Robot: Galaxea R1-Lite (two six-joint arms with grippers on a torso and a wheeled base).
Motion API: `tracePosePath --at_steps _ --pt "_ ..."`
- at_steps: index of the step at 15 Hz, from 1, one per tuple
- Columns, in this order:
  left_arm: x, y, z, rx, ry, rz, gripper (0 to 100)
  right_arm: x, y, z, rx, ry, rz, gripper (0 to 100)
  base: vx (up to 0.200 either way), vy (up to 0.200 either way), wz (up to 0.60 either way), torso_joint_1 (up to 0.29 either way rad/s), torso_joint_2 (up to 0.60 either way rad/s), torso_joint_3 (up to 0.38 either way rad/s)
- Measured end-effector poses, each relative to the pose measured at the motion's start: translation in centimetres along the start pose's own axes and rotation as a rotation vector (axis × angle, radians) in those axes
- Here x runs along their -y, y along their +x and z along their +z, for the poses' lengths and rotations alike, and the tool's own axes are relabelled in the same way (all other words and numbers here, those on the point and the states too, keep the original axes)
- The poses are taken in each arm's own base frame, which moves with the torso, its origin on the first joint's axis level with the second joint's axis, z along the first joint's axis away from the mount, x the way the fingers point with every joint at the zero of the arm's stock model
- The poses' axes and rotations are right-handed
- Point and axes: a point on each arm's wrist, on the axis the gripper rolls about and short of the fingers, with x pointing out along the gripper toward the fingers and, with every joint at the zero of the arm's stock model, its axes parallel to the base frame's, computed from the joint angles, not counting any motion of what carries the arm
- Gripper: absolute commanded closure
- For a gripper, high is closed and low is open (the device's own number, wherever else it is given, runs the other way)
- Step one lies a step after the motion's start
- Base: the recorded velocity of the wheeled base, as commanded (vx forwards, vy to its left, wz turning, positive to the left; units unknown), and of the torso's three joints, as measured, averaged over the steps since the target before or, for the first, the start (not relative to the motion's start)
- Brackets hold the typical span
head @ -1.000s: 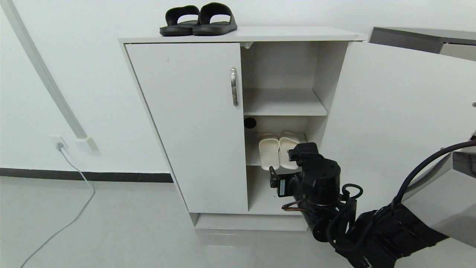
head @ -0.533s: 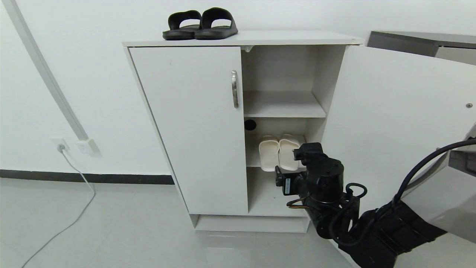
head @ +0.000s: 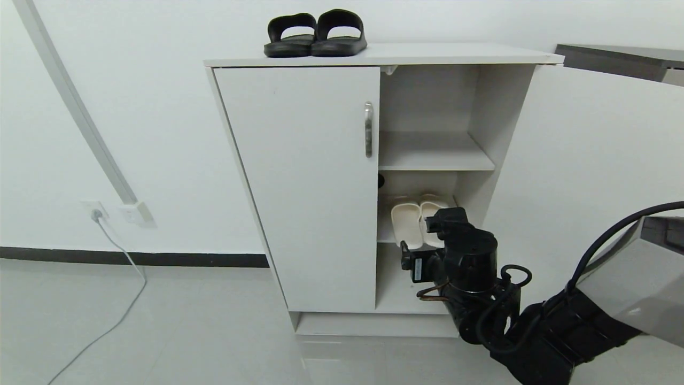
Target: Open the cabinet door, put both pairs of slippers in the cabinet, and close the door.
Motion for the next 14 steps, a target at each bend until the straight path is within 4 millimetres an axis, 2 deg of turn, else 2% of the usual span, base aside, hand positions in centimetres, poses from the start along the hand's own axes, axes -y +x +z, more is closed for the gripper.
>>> tracePosePath --at_steps 8,14 --pt "0.00 0.00 0.00 0.000 0.000 0.000 100 0.36 -0.16 -0.68 -0.024 -0.037 0.000 0 0.000 0.200 0.00 0.001 0.00 0.004" --pt "0.00 0.00 -0.01 -0.001 -0.002 0.002 100 0.34 -0.15 -0.68 -0.024 -0.037 0.001 0 0.000 0.000 0.00 0.000 0.00 0.000"
